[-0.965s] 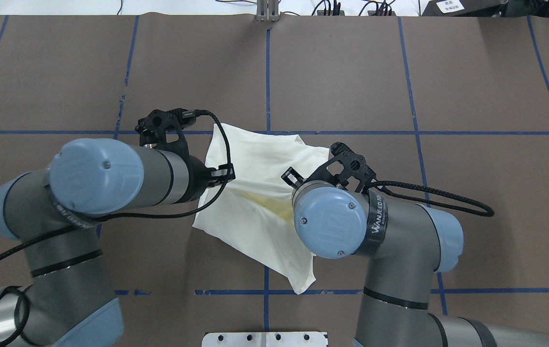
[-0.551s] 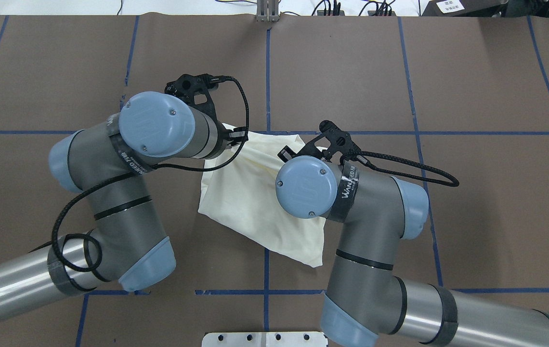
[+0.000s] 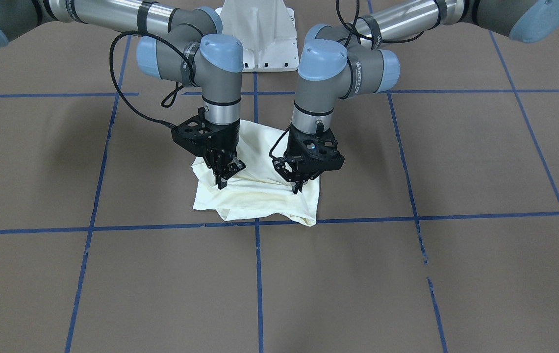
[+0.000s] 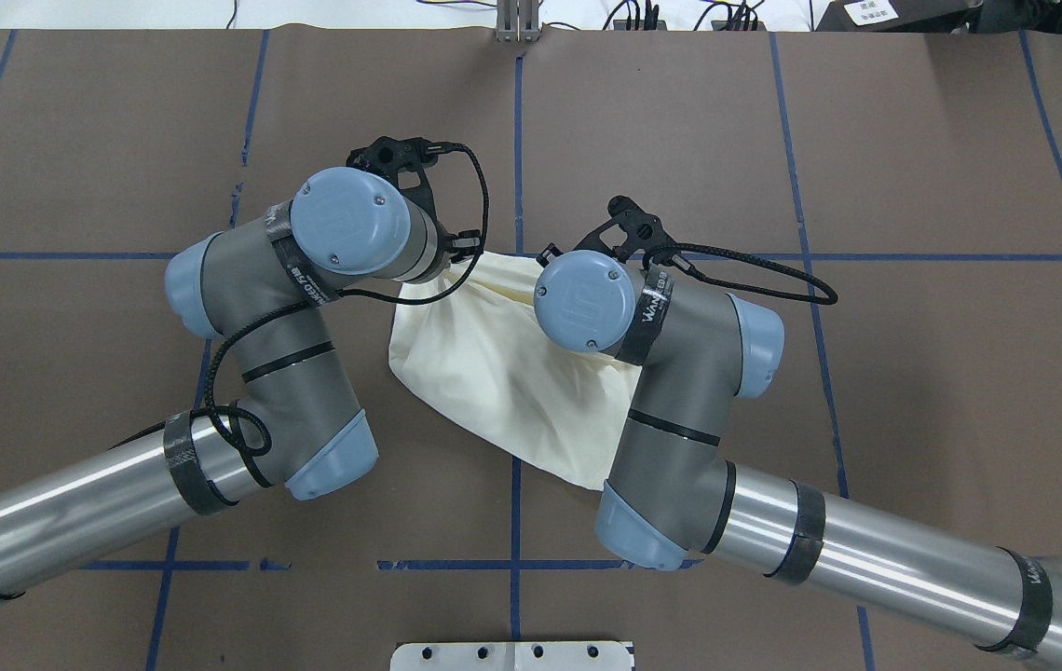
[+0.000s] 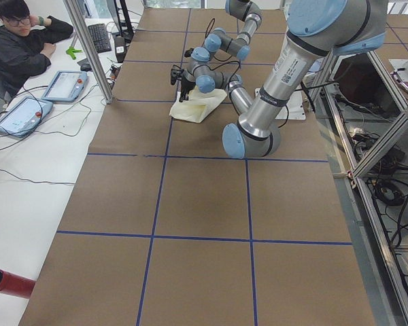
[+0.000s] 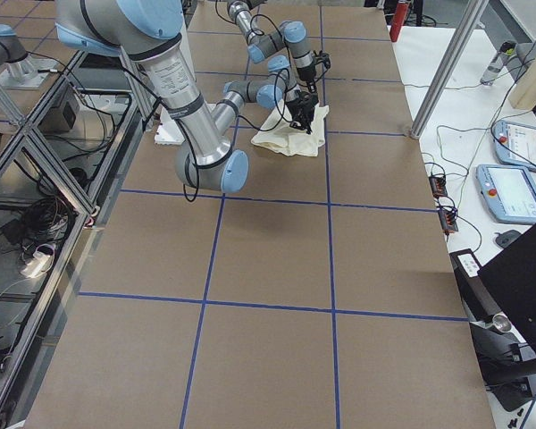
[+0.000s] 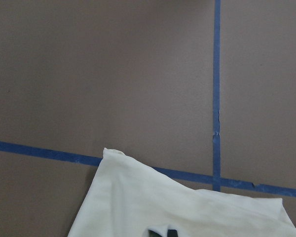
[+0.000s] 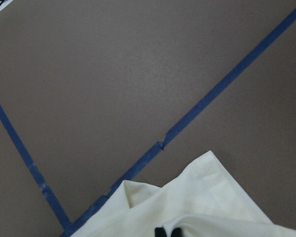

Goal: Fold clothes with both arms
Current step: 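Carry the held edge with both grippers over to the far edge, then lower the held edge onto the far edge with both grippers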

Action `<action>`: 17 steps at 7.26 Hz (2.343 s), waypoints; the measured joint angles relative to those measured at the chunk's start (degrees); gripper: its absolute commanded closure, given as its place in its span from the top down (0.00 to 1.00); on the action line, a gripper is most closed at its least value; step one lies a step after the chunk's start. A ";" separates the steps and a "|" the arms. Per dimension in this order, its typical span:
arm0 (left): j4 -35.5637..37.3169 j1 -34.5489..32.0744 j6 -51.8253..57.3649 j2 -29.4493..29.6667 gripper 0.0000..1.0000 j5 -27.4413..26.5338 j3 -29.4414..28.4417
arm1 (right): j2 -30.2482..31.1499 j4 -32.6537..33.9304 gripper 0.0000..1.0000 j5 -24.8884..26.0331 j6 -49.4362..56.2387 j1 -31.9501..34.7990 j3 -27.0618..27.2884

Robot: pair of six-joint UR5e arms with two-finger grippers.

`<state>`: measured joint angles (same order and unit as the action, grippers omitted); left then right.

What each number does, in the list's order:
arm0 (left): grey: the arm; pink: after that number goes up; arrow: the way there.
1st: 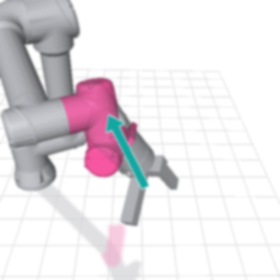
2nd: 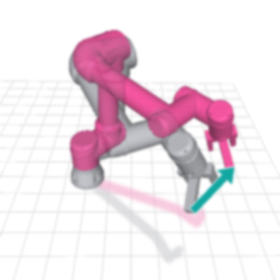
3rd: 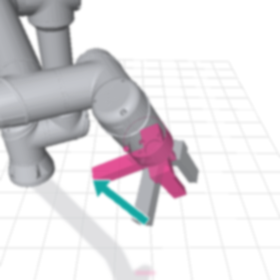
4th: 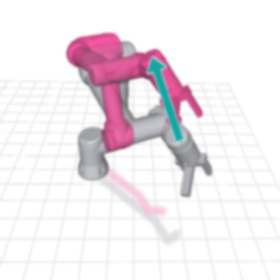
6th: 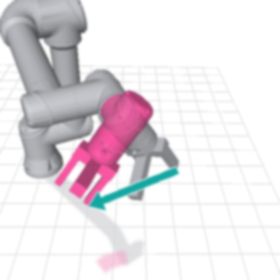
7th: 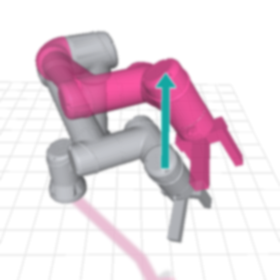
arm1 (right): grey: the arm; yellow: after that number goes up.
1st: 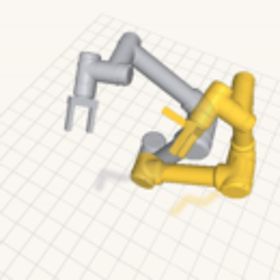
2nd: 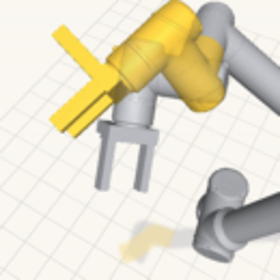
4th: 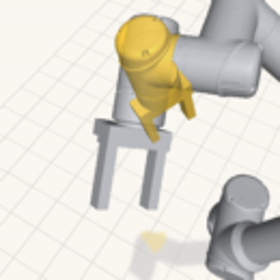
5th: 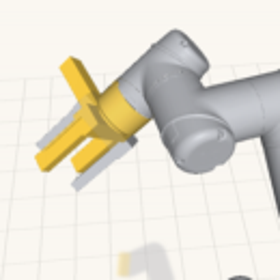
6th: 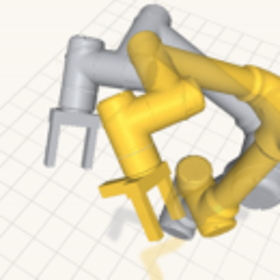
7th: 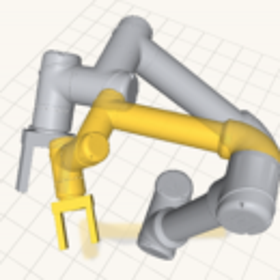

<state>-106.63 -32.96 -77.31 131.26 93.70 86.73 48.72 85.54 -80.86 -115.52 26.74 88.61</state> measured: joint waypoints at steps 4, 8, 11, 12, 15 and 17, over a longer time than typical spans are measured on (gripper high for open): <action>-5.41 -0.06 2.66 -0.17 1.00 0.13 -5.04 | -0.22 -1.06 1.00 -0.50 7.73 1.12 -1.82; -11.34 -4.09 16.23 -5.22 1.00 6.45 -0.68 | -0.12 -1.13 1.00 -8.23 19.50 3.94 1.59; -12.72 -4.96 17.85 -6.79 1.00 7.89 0.32 | 1.80 -1.13 0.79 -6.15 22.36 -0.46 3.33; -12.78 -4.98 17.84 -6.85 1.00 7.93 0.34 | 2.29 -1.23 0.64 -4.56 22.47 -1.88 3.24; -12.81 -5.00 17.50 -6.89 1.00 7.91 0.32 | 3.54 -1.01 0.28 -3.31 25.21 -3.19 3.15; -12.81 -5.00 17.33 -6.89 1.00 7.91 0.29 | 4.31 -0.85 0.00 -2.83 27.58 -3.24 3.01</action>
<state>-119.44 -37.97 -59.98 124.37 101.60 87.02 53.03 84.69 -83.68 -87.94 23.50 91.63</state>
